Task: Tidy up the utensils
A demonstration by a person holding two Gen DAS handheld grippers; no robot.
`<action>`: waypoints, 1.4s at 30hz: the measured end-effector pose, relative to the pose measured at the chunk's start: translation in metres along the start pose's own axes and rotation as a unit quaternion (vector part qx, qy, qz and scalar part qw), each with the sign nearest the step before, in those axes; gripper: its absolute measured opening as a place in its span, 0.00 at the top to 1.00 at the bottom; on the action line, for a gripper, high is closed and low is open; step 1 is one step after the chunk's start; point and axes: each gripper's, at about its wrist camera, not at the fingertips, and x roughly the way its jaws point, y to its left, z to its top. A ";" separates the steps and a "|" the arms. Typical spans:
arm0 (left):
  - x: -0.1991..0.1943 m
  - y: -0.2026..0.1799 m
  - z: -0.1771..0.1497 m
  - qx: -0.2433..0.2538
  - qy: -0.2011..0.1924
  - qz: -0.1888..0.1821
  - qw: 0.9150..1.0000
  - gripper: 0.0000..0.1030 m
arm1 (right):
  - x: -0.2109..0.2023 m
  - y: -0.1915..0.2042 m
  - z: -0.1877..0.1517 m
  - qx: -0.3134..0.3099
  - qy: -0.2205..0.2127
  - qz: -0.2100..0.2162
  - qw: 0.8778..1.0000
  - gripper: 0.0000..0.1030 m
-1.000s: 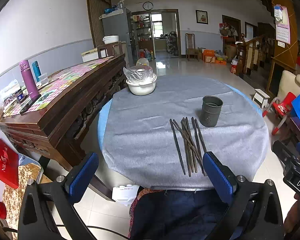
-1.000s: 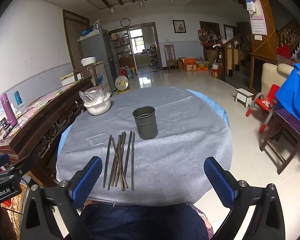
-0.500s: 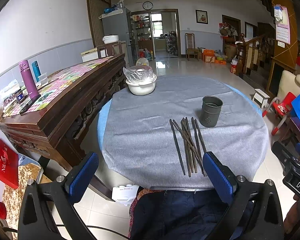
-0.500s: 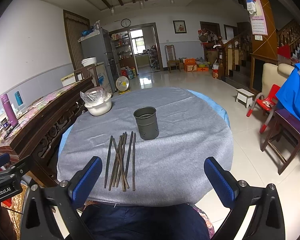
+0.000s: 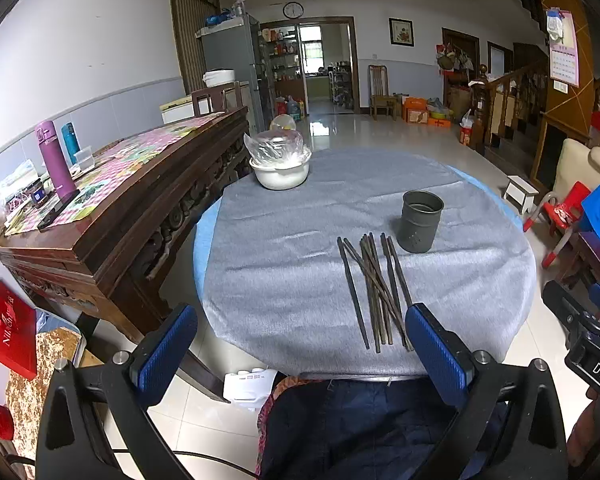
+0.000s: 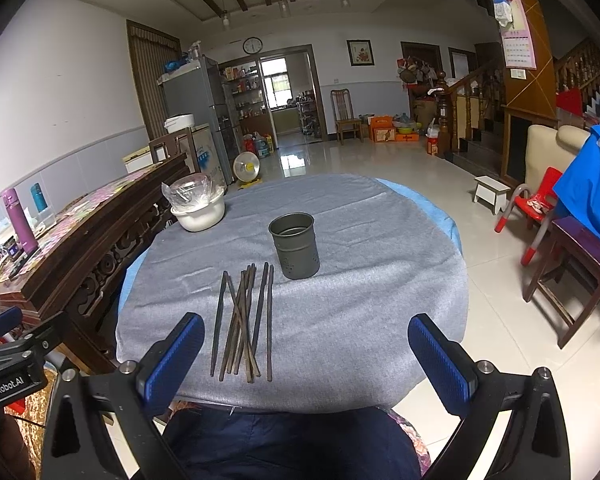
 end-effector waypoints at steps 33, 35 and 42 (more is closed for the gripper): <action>0.014 0.001 -0.010 0.001 0.017 -0.006 1.000 0.00 | 0.014 -0.001 0.001 -0.003 0.015 0.011 1.000 0.00; 0.021 0.001 -0.010 0.002 0.025 -0.006 1.000 0.00 | 0.023 -0.002 0.003 -0.006 0.019 0.010 1.000 0.00; 0.052 0.004 -0.006 -0.005 0.051 -0.001 0.999 0.00 | 0.061 0.000 0.021 -0.022 0.032 0.008 0.999 0.00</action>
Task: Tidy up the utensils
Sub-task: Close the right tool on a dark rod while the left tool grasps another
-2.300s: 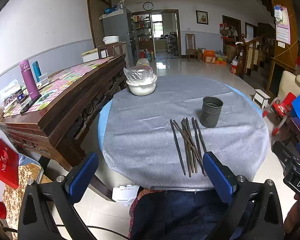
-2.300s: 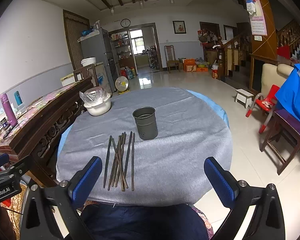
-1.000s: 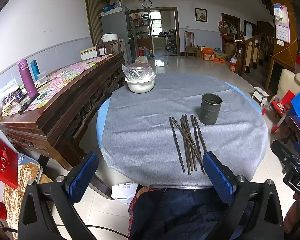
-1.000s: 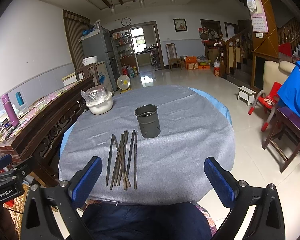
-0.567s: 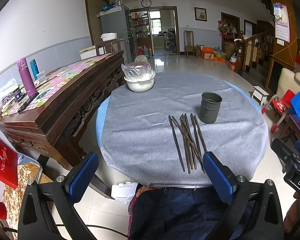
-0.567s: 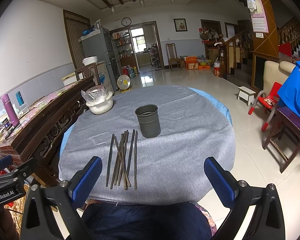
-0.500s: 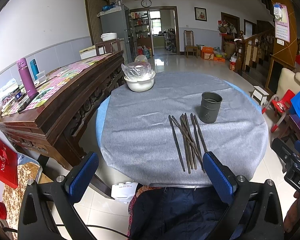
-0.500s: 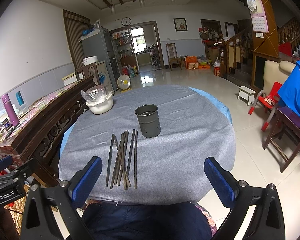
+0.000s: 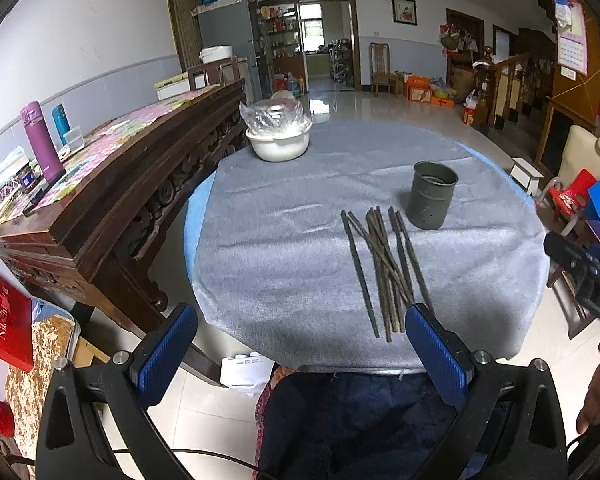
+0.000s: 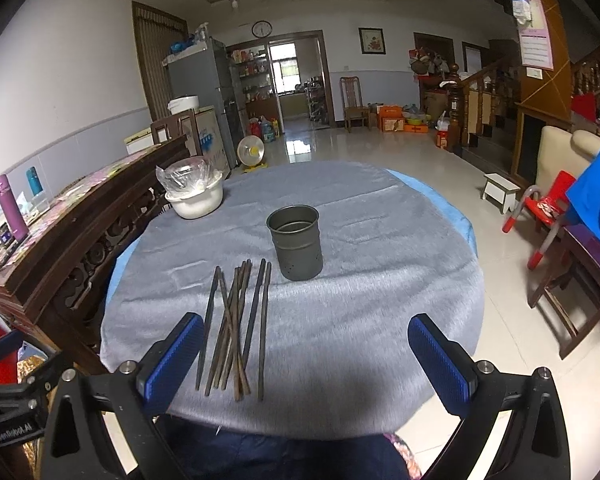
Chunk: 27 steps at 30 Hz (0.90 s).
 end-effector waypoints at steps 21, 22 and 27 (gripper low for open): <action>0.192 0.015 0.048 -0.078 0.204 -0.108 0.970 0.35 | 0.216 0.015 0.019 0.053 0.193 0.134 0.970 0.64; 0.200 0.013 0.050 -0.079 0.211 -0.115 0.967 0.37 | 0.223 0.016 0.017 0.055 0.200 0.135 0.969 0.64; 0.230 0.000 0.057 -0.077 0.249 -0.149 0.954 0.57 | 0.250 0.021 0.012 0.056 0.226 0.124 0.965 0.69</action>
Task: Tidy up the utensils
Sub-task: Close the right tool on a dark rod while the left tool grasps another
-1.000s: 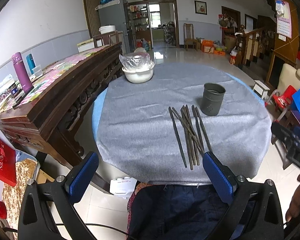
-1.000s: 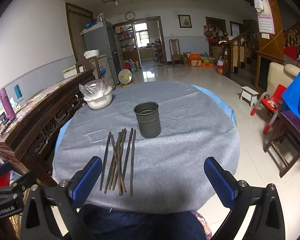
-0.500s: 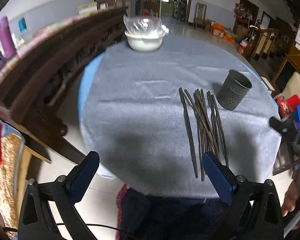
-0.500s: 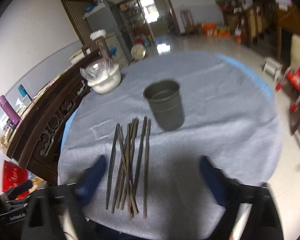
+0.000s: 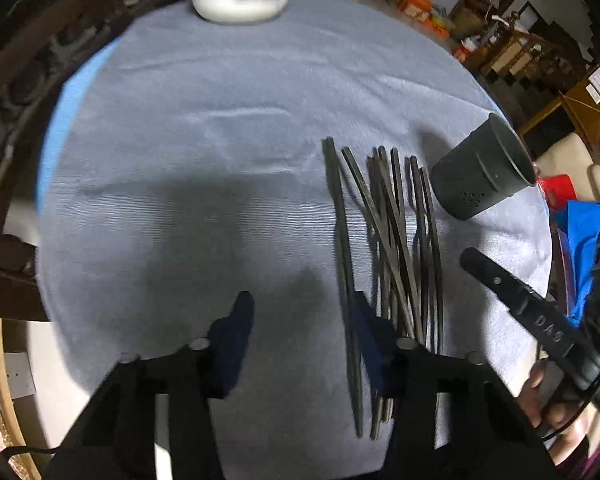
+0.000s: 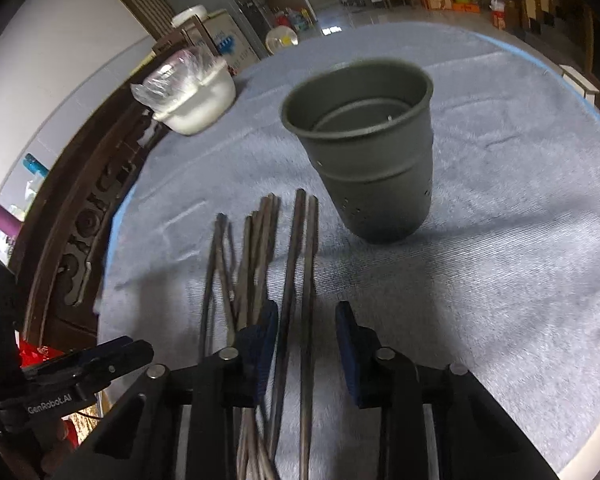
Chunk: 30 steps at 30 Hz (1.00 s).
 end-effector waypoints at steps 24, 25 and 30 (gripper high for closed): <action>0.059 -0.010 0.043 0.005 0.080 -0.063 0.995 0.92 | 0.024 -0.018 -0.001 0.023 0.053 -0.001 0.998 0.92; 0.058 -0.009 0.043 0.007 0.081 -0.065 0.995 0.92 | 0.022 -0.020 -0.003 0.030 0.058 0.004 0.998 0.92; 0.047 0.005 0.035 0.019 0.099 -0.070 0.993 0.92 | 0.017 -0.022 -0.015 0.048 0.085 0.027 0.995 0.93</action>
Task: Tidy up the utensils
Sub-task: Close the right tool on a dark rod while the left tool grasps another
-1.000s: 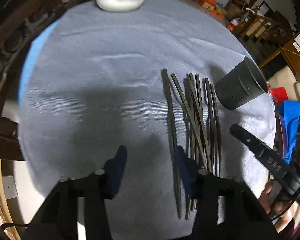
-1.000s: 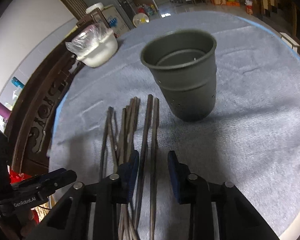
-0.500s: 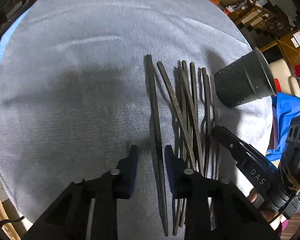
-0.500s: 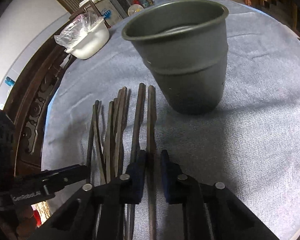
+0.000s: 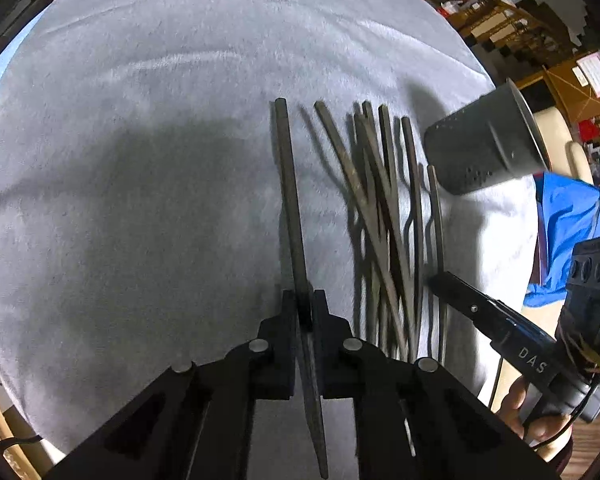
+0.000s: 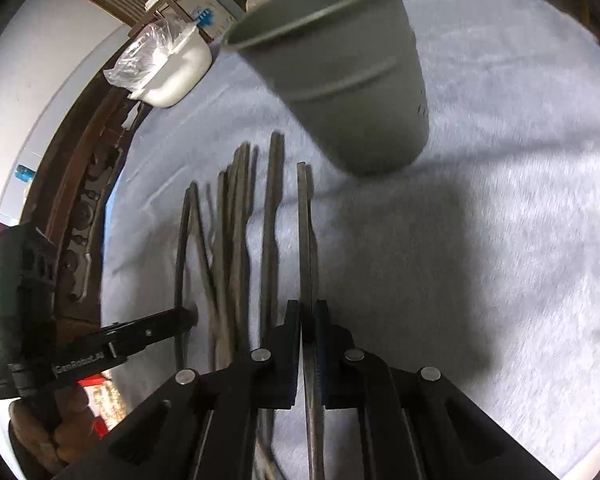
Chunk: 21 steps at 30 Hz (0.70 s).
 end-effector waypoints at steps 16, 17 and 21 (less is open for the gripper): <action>-0.022 0.016 0.049 0.001 0.003 0.016 1.000 0.60 | 0.010 0.024 0.023 -0.077 0.011 -0.091 0.993 0.90; -0.026 0.017 0.051 -0.003 0.005 0.018 1.000 0.60 | 0.011 0.026 0.024 -0.076 0.008 -0.091 0.993 0.90; -0.017 0.024 0.064 -0.018 0.016 0.010 1.000 0.91 | 0.012 0.025 0.021 -0.086 -0.010 -0.083 0.993 0.91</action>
